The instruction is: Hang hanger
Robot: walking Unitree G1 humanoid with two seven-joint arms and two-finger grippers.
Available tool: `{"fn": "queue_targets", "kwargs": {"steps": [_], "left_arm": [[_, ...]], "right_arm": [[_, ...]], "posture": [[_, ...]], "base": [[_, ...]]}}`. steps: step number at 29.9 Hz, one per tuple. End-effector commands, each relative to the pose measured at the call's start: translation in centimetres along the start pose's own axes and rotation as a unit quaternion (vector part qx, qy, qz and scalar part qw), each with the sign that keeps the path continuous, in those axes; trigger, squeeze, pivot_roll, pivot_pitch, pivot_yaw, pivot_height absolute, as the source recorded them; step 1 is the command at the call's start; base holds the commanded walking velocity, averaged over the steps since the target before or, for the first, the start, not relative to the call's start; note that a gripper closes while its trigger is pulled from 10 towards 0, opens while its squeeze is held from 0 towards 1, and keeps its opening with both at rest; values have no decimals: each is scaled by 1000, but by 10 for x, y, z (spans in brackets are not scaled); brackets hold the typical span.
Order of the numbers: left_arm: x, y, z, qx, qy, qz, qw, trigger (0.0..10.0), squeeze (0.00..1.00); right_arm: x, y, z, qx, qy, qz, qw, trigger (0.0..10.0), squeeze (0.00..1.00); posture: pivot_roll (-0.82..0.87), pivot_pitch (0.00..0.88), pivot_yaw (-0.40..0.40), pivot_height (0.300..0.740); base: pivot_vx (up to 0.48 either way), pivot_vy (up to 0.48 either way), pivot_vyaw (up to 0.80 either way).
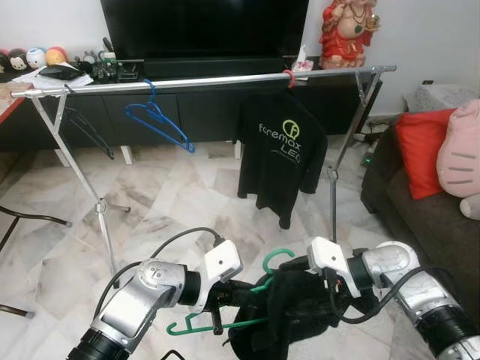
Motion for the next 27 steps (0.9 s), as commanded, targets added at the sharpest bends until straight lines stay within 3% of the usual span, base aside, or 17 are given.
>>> {"fn": "queue_targets", "kwargs": {"steps": [1,2,27], "left_arm": [[1,-2,13,34,-9,-9,999,10000,0],[1,-2,13,34,-8,-8,999,10000,0],[2,-1,15,43,-6,-11,999,10000,0]], "right_arm": [[-1,-1,1,-6,8,10,1000,863,0],[-1,0,1,-5,8,10,1000,0,0],[-1,0,-2,-1,20,18,1000,0,0]], "posture": [[4,0,-5,716],[4,0,-5,716],[-1,0,5,716]], "base": [[0,0,0],[0,0,0],[0,0,0]]}}
Point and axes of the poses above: a point about 5 cm out from each wrist's last joint towards the gripper, its own x axis pointing out of the wrist towards the gripper, its own z axis along the axis of the wrist's last joint, y = z × x, the point moved 4 cm from there along x, pointing out of the wrist towards the gripper, and after that the axes turned 7 degrees about -x, right-handed, at the moved point
